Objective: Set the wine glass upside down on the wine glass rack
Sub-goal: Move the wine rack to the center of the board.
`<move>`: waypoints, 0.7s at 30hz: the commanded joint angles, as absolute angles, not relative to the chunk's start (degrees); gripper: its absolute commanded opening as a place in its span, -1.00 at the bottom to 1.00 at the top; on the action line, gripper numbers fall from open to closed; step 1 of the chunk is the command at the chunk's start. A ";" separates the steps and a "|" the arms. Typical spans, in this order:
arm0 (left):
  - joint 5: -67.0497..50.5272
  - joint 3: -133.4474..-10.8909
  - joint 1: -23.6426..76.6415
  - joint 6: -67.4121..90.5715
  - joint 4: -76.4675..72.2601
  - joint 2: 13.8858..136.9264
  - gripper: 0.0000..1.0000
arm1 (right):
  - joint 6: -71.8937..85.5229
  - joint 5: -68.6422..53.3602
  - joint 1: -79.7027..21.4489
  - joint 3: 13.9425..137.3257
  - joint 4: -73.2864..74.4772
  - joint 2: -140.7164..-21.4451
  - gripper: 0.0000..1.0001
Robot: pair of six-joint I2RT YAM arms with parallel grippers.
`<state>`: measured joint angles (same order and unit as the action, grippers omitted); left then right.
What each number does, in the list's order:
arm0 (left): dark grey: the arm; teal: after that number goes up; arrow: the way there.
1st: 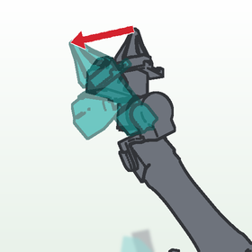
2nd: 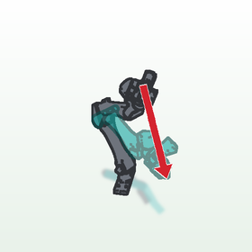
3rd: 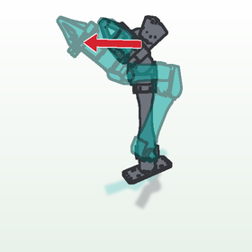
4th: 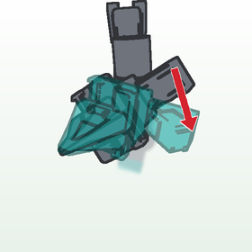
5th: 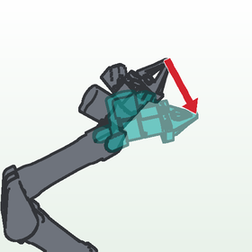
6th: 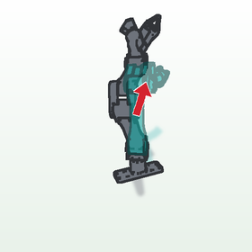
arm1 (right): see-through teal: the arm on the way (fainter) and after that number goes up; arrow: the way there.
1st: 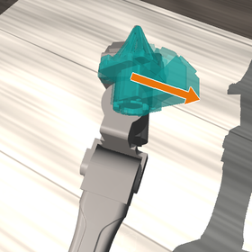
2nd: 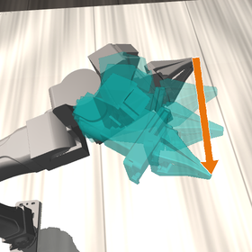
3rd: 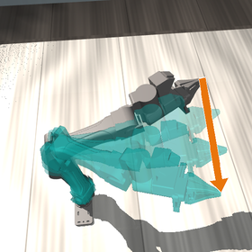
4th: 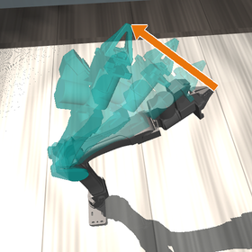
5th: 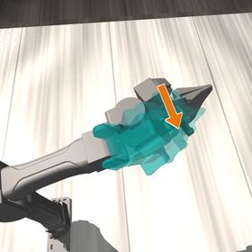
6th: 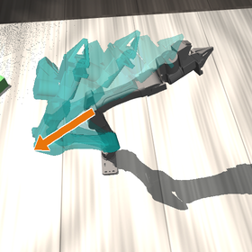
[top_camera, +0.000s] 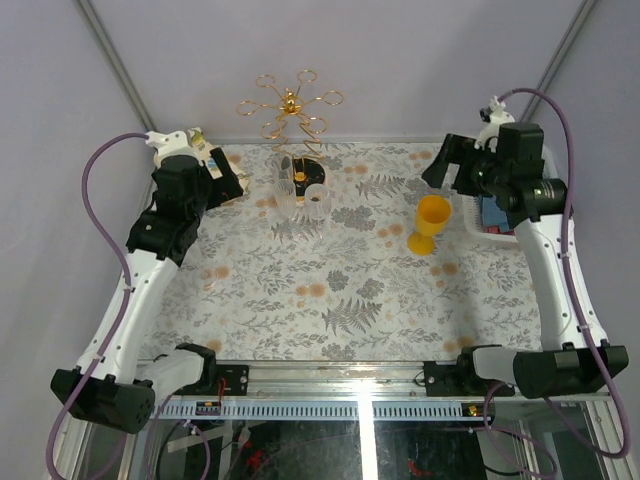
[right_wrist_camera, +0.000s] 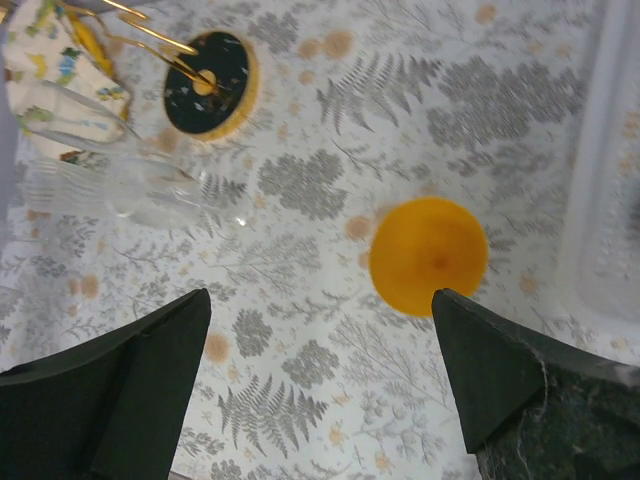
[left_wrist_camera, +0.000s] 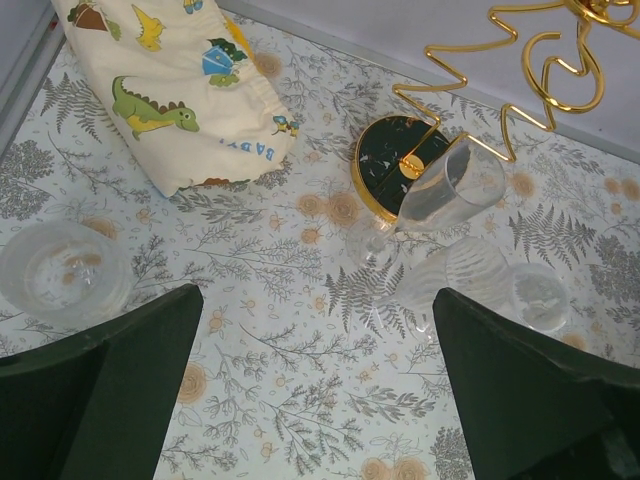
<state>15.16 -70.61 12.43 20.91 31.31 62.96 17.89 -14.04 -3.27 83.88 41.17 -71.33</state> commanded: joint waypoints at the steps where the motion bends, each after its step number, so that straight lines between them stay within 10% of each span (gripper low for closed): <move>1: 13.54 -69.28 11.36 21.07 25.34 61.96 1.00 | 20.06 -12.59 -7.82 91.48 33.22 -75.32 0.99; 21: 3.60 -61.28 10.17 15.50 19.02 53.19 1.00 | 17.20 -14.32 -16.22 126.08 28.11 -101.31 0.99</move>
<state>7.55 -63.44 11.07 17.67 23.79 54.83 18.81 -13.10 -15.64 116.97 31.31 -97.19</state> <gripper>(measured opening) 0.996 0.994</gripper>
